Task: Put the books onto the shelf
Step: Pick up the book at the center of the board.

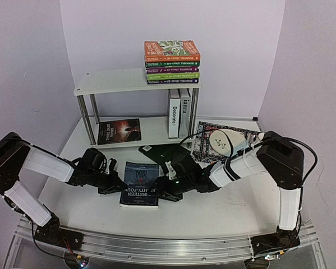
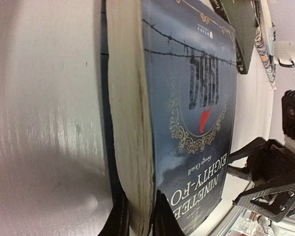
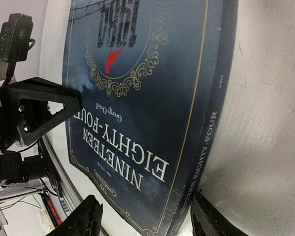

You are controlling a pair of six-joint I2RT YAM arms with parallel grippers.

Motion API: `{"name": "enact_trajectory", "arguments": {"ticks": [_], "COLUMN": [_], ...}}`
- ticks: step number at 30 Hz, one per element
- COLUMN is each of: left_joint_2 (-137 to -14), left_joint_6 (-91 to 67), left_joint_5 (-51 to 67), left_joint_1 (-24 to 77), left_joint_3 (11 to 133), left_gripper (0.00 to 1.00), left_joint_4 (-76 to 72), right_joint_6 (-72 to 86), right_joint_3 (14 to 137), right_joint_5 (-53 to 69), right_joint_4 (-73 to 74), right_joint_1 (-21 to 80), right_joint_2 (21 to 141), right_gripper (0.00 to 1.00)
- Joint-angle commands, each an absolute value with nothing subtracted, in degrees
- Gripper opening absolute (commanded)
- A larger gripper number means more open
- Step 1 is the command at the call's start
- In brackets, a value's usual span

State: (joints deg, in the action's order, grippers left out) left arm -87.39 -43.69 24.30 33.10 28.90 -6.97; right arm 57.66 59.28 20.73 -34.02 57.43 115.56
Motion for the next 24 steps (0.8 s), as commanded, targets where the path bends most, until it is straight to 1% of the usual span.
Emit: {"name": "enact_trajectory", "arguments": {"ticks": [1,6,9,14,17,21,24], "left_joint_2": [-88.95,-86.68,-85.34,-81.87,-79.52,-77.52,-76.07], "left_joint_6": [-43.38,-44.69,-45.66,-47.16,-48.34,-49.76,-50.14], "left_joint_5": [26.99,31.99,34.33,36.73,37.94,39.51,41.11], "left_joint_1": [34.18,34.12,34.17,34.17,34.13,34.11,34.11], "left_joint_3": [30.46,28.69,28.03,27.33,26.89,26.63,27.07], "left_gripper": [0.0,0.0,0.0,0.0,0.0,0.0,0.0], "left_joint_4": [-10.13,-15.79,-17.79,-19.4,-20.2,-20.79,-20.98], "right_joint_6": [62.94,66.57,66.83,67.22,67.12,65.15,57.27], "right_joint_3": [55.35,52.44,50.44,45.51,42.87,41.59,42.36], "right_joint_5": [19.4,21.47,19.72,16.73,15.99,16.6,16.77], "right_joint_4": [-38.17,-42.99,-43.54,-42.63,-42.63,-42.63,-39.05], "right_joint_1": [58.03,58.04,58.01,57.15,56.74,56.3,56.1], "right_joint_2": [113.13,110.03,107.06,103.96,103.16,101.23,96.85], "right_gripper": [0.63,0.62,0.62,0.64,0.68,0.73,0.73]}}
